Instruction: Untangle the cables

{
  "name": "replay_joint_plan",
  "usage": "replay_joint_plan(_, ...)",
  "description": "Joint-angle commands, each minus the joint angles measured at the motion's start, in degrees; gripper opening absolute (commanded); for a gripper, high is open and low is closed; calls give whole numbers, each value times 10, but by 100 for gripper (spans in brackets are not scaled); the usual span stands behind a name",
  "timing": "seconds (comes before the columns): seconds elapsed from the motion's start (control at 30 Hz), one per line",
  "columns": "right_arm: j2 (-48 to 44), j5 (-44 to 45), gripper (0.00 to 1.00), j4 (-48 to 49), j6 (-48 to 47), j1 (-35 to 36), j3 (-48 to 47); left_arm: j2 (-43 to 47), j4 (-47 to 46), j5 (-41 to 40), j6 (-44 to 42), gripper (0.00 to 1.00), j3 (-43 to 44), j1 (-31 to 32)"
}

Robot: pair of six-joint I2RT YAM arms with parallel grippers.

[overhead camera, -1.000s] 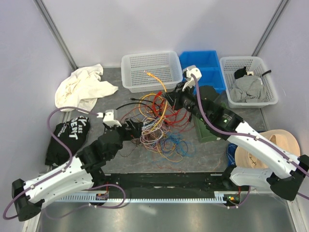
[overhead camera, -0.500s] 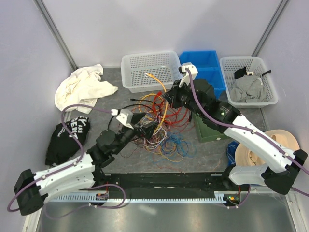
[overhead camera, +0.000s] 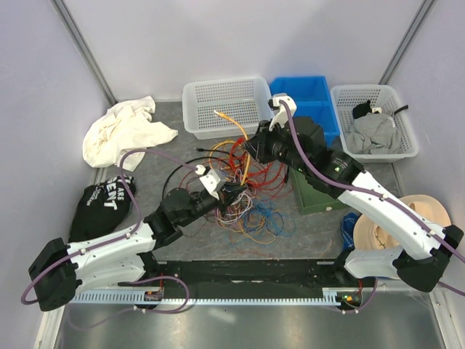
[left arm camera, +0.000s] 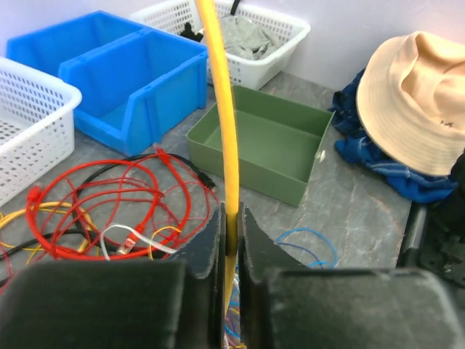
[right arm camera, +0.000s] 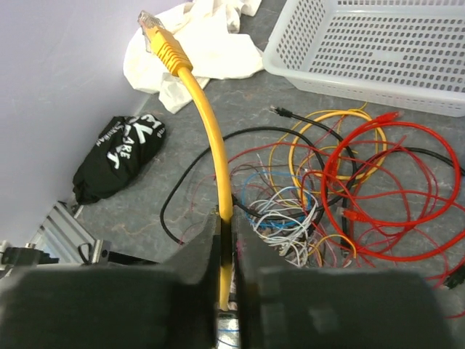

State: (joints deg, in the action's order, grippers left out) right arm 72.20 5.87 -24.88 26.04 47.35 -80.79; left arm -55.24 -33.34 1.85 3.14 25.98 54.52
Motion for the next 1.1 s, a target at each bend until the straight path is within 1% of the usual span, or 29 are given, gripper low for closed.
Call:
replay_joint_plan(0.0,-35,-3,43,22,-1,-2,0,9,21,-22,-28,2,70,3)
replay_joint_plan(0.03,-46,2,69,25,-5,-2,7,11,34,-36,-28,2,85,3)
replay_joint_plan(0.07,-57,23,77,33,-7,-2,16,13,69,-59,-26,2,100,3)
replay_joint_plan(0.1,-84,34,82,39,-10,-2,37,13,85,-74,-17,2,136,1)
replay_joint_plan(0.13,-98,45,90,43,-13,-2,50,9,102,-94,-7,2,157,1)
replay_joint_plan(0.17,-113,55,94,59,-14,-2,65,8,153,-134,5,2,180,1)
replay_joint_plan(0.2,-146,70,97,70,-17,-2,103,2,175,-148,37,2,228,-6)
replay_joint_plan(0.27,-182,74,98,116,-21,-2,150,-19,234,-165,78,2,280,-16)
replay_joint_plan(0.3,-215,67,98,135,-22,-2,202,-27,285,-164,120,2,326,-27)
replay_joint_plan(0.33,-230,62,98,151,-21,-2,228,-34,303,-161,140,2,346,-32)
replay_joint_plan(0.37,-242,53,98,188,-14,-2,252,-46,317,-148,157,2,362,-37)
replay_joint_plan(0.4,-260,29,98,207,-8,-2,300,-50,327,-136,189,2,383,-49)
replay_joint_plan(0.43,-265,19,98,225,0,-2,323,-53,326,-126,204,2,388,-54)
replay_joint_plan(0.47,-268,6,98,266,15,-2,360,-54,324,-105,221,2,392,-61)
replay_joint_plan(0.5,-268,-6,98,283,23,-3,374,-56,315,-92,252,2,396,-76)
replay_joint_plan(0.57,-261,-34,97,327,30,-2,403,-58,311,-53,281,2,401,-92)
replay_joint_plan(0.6,-252,-38,97,339,33,-2,410,-61,311,-44,299,2,411,-106)
replay_joint_plan(0.67,-242,-42,97,363,36,-2,418,-67,316,-20,307,2,424,-115)
replay_joint_plan(0.73,-226,-46,97,383,41,-2,420,-79,333,6,318,2,457,-124)
replay_joint_plan(0.8,-206,-57,97,422,45,-2,422,-90,355,15,333,2,485,-128)
replay_joint_plan(0.97,-133,-118,95,472,61,-1,415,-94,354,32,349,2,496,-129)
replay_joint_plan(1.07,-97,-129,93,504,70,2,428,-94,353,36,352,2,497,-129)
